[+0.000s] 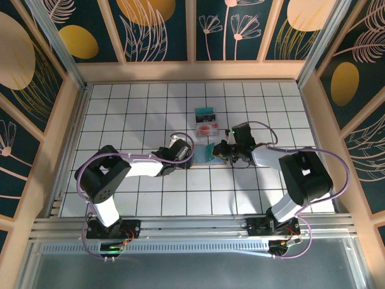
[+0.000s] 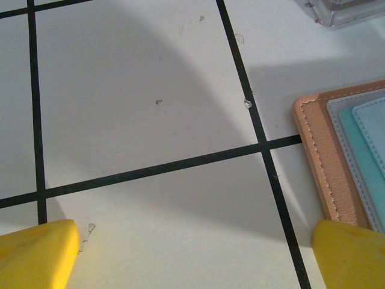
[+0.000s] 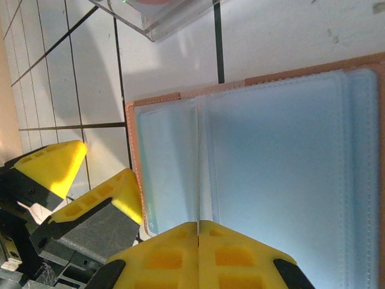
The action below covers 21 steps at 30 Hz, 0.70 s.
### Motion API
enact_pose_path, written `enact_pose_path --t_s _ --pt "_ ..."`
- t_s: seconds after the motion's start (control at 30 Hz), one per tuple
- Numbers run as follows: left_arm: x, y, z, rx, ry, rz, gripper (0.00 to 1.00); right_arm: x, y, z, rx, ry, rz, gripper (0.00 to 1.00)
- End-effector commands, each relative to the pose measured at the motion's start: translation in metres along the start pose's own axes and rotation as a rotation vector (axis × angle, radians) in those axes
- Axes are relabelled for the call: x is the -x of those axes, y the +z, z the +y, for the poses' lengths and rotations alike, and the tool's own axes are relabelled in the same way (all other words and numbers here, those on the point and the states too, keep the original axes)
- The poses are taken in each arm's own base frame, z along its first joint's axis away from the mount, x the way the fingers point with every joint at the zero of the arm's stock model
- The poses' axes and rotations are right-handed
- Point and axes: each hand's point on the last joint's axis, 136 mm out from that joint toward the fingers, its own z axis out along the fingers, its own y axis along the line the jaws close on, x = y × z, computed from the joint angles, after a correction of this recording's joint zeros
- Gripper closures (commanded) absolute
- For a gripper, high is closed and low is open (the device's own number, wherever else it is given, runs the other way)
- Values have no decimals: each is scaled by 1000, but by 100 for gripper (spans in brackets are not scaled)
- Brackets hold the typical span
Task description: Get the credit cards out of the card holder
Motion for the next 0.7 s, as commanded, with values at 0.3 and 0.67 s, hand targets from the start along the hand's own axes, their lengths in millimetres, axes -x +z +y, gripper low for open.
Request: enact_pose_path --t_s 0.3,0.67 --pt "-26 -6 -4 -26 13 102 1 17 -25 4 -69 -63 -79 98" --pt "-19 -10 -8 -39 0 87 1 27 -43 10 -92 -98 -129 98"
